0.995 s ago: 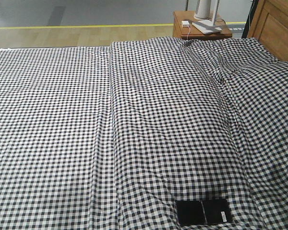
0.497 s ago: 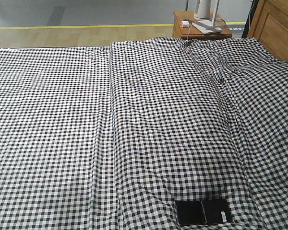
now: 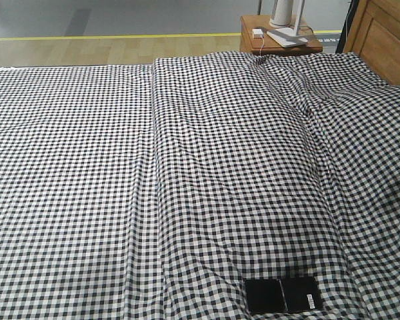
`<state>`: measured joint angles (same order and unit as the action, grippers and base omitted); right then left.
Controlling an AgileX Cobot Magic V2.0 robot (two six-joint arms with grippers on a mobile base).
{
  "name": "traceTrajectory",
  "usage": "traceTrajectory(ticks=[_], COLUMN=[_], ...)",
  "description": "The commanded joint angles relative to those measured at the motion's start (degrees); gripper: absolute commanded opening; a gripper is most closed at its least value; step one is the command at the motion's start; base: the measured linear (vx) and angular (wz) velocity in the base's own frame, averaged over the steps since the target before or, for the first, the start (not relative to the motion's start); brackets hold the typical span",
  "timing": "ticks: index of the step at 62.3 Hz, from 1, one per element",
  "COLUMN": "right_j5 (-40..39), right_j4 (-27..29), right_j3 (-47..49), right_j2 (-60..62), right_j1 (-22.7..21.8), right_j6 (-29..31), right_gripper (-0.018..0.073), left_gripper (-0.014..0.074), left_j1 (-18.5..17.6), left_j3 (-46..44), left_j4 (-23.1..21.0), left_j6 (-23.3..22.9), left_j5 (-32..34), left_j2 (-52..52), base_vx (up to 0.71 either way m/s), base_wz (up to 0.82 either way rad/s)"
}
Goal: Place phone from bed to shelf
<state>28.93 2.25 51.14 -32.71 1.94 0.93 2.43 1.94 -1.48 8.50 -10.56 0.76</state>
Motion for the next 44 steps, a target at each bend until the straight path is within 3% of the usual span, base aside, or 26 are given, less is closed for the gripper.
traceTrajectory(ticks=[1, 11, 27, 32, 44], right_j5=[0.84, 4.92, 4.71, 4.12, 8.83], right_j4=[-0.77, -0.77, -0.77, -0.77, -0.66], right_j3=[1.8, 1.8, 1.8, 1.8, 1.9], right_j2=[-4.66, -9.67, -11.69, -11.69, -12.25], right_j1=[-0.24, -0.24, -0.24, -0.24, -0.24], right_j6=[1.35, 1.52, 1.24, 1.12, -0.93], right_gripper=[0.005, 0.0198, 0.0632, 0.0722, 0.0717], left_gripper=[0.0001, 0.0001, 0.0001, 0.0001, 0.0001], left_j1=[-0.2, -0.2, -0.2, -0.2, -0.2], left_j3=[-1.22, -1.22, -1.22, -1.22, -1.22], left_j4=[-0.52, -0.52, -0.52, -0.52, -0.52], left_j6=[-0.33, -0.33, -0.33, -0.33, -0.33], left_j5=[4.15, 4.15, 4.15, 4.15, 4.15], left_j2=[0.77, 0.77, 0.77, 0.77, 0.77], base_vx=[0.0, 0.0, 0.0, 0.0, 0.0], base_wz=[0.0, 0.0, 0.0, 0.0, 0.0])
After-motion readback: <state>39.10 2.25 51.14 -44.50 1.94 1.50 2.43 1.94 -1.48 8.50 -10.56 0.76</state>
